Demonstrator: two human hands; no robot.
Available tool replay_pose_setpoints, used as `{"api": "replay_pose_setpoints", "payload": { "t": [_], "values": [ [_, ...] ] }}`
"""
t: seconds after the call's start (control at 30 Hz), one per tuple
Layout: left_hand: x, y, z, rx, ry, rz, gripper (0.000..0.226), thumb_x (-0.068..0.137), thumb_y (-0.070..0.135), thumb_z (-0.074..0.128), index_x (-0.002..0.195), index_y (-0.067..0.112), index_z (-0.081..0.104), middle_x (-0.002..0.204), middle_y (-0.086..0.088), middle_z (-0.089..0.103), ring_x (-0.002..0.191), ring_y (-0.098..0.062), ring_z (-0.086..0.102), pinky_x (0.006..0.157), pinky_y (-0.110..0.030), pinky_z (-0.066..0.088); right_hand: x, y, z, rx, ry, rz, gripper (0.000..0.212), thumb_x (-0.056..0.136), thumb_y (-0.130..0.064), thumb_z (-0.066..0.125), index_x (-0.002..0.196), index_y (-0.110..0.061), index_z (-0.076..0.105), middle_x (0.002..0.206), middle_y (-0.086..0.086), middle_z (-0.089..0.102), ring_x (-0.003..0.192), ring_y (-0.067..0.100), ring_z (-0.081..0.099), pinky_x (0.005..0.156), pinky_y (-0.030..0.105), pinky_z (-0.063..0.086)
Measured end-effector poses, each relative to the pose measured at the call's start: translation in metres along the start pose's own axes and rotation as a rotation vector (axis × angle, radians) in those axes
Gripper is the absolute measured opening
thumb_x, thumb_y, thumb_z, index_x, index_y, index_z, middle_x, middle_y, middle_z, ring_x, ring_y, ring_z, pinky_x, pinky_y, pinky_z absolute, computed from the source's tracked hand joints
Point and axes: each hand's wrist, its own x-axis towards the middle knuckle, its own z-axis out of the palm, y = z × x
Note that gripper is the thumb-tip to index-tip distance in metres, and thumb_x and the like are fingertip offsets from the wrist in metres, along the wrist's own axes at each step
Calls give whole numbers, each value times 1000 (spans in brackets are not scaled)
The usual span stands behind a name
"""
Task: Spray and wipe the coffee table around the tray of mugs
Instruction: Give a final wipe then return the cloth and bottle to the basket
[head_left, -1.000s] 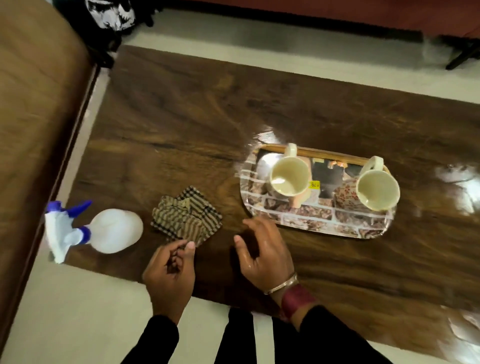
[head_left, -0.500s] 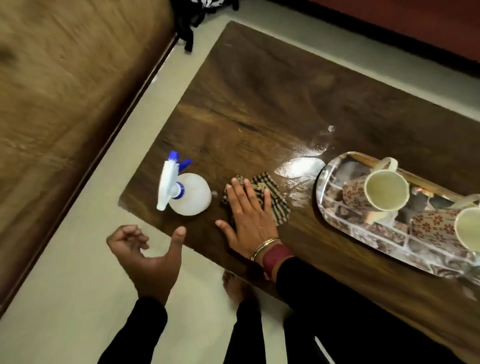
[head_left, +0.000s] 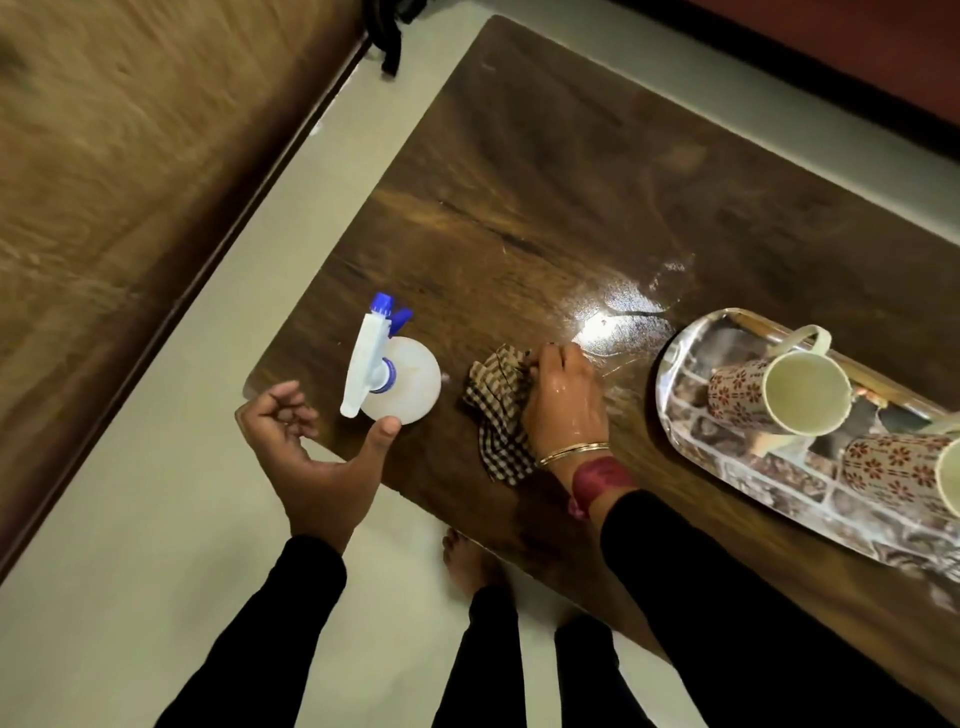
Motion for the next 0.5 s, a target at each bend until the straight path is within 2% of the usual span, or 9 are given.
{"api": "replay_pose_setpoints", "payload": {
  "t": [0.07, 0.13, 0.2, 0.27, 0.37, 0.43, 0.5],
  "values": [
    [-1, 1, 1, 17, -5, -15, 82, 57, 39, 91, 120, 14, 44, 113, -28, 50, 85, -26, 49, 73, -48, 47, -6, 6, -1, 71, 85, -23, 43, 69, 20, 62, 108, 3, 66, 101, 23, 55, 71, 37, 60, 59, 34, 39],
    [-1, 2, 4, 36, -15, -31, 85, 56, 41, 92, 121, 16, 45, 117, -22, 51, 89, -19, 49, 74, -48, 49, -17, 16, -1, 119, 178, -34, 53, 69, 23, 61, 118, 4, 68, 101, 23, 52, 73, 33, 57, 59, 33, 42],
    [1, 6, 6, 51, -28, -37, 88, 54, 43, 93, 124, 16, 46, 120, -11, 52, 93, -13, 50, 76, -45, 51, -31, 26, 1, 136, 247, 38, 48, 71, 22, 60, 114, 3, 70, 96, 21, 48, 72, 31, 52, 56, 36, 46],
    [3, 8, 8, 62, -55, -17, 93, 54, 42, 95, 127, 9, 49, 122, -8, 52, 97, -12, 51, 80, -42, 52, -41, 33, 4, 138, 246, 122, 45, 71, 20, 60, 112, 3, 69, 95, 20, 47, 71, 30, 50, 56, 40, 50],
    [13, 11, 13, 67, -105, -2, 102, 51, 35, 99, 133, 4, 47, 129, -13, 51, 105, -17, 55, 86, -42, 55, -45, 31, 6, 174, 220, 131, 43, 75, 4, 55, 115, 0, 72, 99, 18, 50, 86, 36, 53, 71, 45, 52],
    [19, 14, 16, 65, -151, 35, 109, 51, 41, 98, 138, 1, 45, 134, -14, 50, 112, -10, 54, 90, -32, 54, -42, 22, -4, 163, 248, 246, 43, 78, -15, 52, 114, -6, 74, 109, 17, 56, 105, 37, 52, 85, 52, 49],
    [25, 20, 20, 55, -175, 84, 115, 54, 48, 95, 142, -4, 42, 140, -19, 48, 121, 1, 49, 95, -17, 48, -41, 10, -15, 163, 330, 272, 51, 82, -24, 51, 125, -7, 70, 125, 16, 60, 122, 37, 49, 102, 54, 42]
  ]
}}
